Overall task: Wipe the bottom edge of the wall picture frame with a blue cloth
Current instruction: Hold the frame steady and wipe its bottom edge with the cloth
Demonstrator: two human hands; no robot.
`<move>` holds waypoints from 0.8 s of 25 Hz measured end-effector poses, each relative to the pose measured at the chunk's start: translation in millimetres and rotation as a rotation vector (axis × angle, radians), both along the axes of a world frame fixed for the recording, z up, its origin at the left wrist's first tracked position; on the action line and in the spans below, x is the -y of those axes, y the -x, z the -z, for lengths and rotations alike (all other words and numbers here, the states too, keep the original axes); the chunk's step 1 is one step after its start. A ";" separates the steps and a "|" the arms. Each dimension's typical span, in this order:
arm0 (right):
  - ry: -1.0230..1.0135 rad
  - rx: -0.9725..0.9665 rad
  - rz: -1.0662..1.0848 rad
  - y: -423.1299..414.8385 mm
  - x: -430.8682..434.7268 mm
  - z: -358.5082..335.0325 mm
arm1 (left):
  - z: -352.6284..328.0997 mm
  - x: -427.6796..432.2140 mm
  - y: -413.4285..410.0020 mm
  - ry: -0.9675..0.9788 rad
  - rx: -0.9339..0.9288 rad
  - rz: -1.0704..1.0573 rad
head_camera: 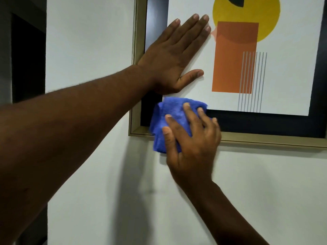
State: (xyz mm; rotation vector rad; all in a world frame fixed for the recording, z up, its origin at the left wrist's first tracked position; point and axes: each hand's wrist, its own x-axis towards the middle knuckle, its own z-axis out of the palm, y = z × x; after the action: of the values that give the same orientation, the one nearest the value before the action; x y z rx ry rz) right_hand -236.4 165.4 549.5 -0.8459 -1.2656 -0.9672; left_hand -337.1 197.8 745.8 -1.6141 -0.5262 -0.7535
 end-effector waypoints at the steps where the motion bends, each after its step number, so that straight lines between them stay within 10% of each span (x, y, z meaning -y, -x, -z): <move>1: 0.014 0.058 0.002 8.3 0.8 2.4 | 0.5 0.1 0.8 0.002 0.003 -0.004; 20: 0.098 -0.054 0.014 11.8 0.8 4.7 | 2.9 -2.0 2.9 0.003 0.024 -0.029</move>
State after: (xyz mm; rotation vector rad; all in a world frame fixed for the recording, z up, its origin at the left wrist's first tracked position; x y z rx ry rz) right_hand -248.2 164.6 544.8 -0.9515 -1.2707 -0.8933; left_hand -340.0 199.8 742.9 -1.5985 -0.5673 -0.7520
